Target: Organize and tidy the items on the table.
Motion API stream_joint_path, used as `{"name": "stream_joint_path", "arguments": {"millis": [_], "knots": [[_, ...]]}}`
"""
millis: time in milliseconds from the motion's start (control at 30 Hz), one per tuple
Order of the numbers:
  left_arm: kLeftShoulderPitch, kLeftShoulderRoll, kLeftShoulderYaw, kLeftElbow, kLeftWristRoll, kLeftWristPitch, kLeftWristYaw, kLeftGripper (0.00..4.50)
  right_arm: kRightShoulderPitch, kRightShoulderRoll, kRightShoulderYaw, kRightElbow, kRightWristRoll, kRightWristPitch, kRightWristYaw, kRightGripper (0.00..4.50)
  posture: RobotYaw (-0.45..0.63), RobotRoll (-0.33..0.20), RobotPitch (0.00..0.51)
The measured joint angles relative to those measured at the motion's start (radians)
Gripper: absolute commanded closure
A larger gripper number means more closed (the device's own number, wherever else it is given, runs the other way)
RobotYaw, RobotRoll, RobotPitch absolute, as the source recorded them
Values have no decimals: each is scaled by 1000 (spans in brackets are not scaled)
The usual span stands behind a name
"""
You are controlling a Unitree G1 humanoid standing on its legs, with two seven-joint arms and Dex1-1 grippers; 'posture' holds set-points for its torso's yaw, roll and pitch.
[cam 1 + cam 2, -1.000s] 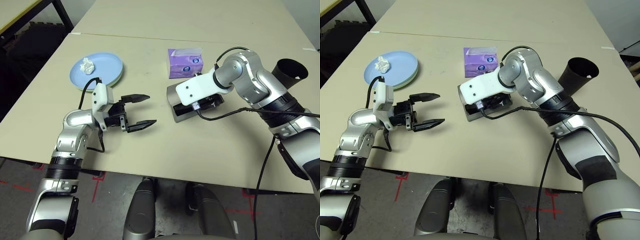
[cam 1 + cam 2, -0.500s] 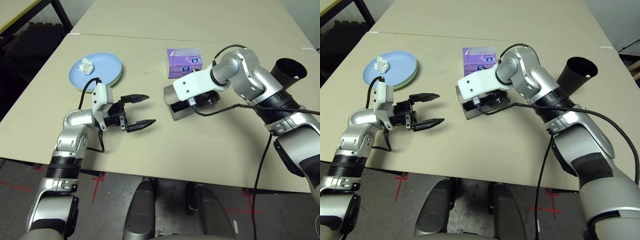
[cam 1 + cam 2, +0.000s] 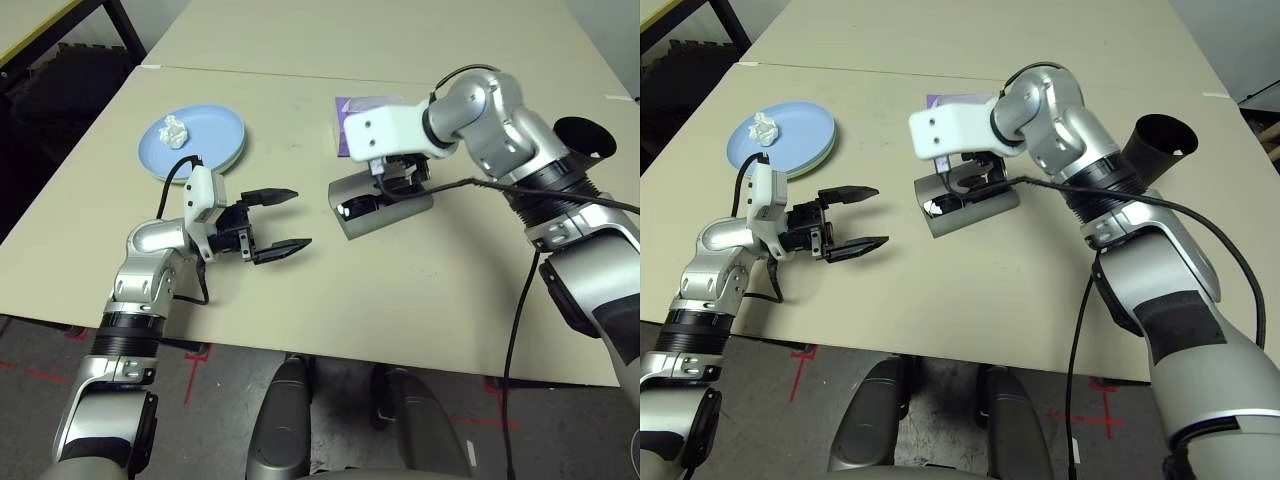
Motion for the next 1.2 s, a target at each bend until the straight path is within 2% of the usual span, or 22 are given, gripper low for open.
{"name": "stream_joint_path", "arguments": {"millis": [167,333,433,533,700,900,1200], "knots": [[-4,1,0,5,0,-1,-2,0,186,0,-128,-135,158,159,-51,25,202,0,206],[-38,4,3,57,1,-3,-11,0,461,93,-302,-374,324,362,-247,25,177,0,211],[-49,2,1,78,2,-5,-11,0,559,187,-411,-443,437,308,-341,25,169,0,219],[-53,2,1,79,2,-5,-12,0,636,215,-466,-459,488,205,-417,25,166,0,222],[-54,8,2,80,2,-3,-13,0,706,215,-479,-409,506,23,-457,25,168,0,223],[-58,30,8,87,3,0,-12,0,733,112,-449,-233,482,-257,-375,25,176,0,225],[-61,40,18,119,6,-2,-3,0,718,9,-429,-72,486,-421,-284,25,172,0,225]]}}
